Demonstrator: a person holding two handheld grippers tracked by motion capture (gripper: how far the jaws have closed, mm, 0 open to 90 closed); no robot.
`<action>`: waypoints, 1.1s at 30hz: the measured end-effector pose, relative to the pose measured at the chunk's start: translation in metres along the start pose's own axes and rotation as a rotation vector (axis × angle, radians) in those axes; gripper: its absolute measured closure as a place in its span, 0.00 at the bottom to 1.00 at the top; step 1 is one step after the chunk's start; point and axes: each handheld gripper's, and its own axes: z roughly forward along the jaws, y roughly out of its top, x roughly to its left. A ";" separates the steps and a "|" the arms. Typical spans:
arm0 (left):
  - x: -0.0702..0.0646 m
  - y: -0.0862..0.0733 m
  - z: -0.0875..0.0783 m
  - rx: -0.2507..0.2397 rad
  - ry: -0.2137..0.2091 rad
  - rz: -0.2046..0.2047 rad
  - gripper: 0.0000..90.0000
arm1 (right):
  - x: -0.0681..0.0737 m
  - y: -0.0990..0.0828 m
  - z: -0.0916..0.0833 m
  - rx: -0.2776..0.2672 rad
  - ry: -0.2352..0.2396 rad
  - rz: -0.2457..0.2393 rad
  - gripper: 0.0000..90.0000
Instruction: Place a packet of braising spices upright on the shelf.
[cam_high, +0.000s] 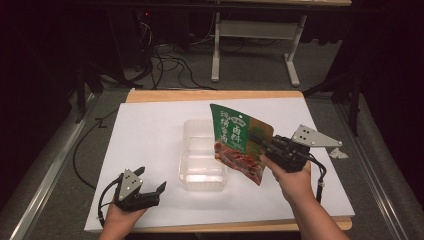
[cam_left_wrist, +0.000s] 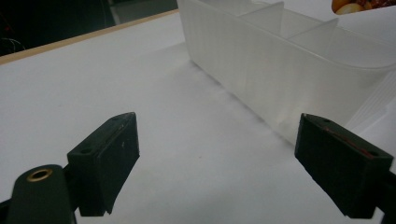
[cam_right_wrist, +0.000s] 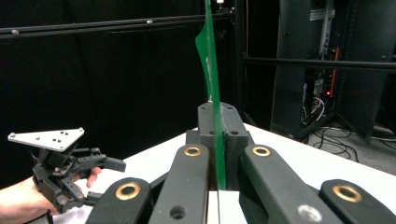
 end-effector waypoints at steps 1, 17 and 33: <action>0.000 0.000 0.000 0.000 0.000 0.000 0.16 | 0.000 0.001 0.002 0.001 0.000 -0.004 1.00; 0.001 -0.001 -0.001 -0.003 0.001 -0.002 0.16 | 0.000 0.006 0.038 0.007 0.026 -0.009 1.00; 0.000 -0.001 0.000 -0.002 -0.002 -0.001 0.16 | 0.015 0.000 0.065 0.002 0.083 -0.003 1.00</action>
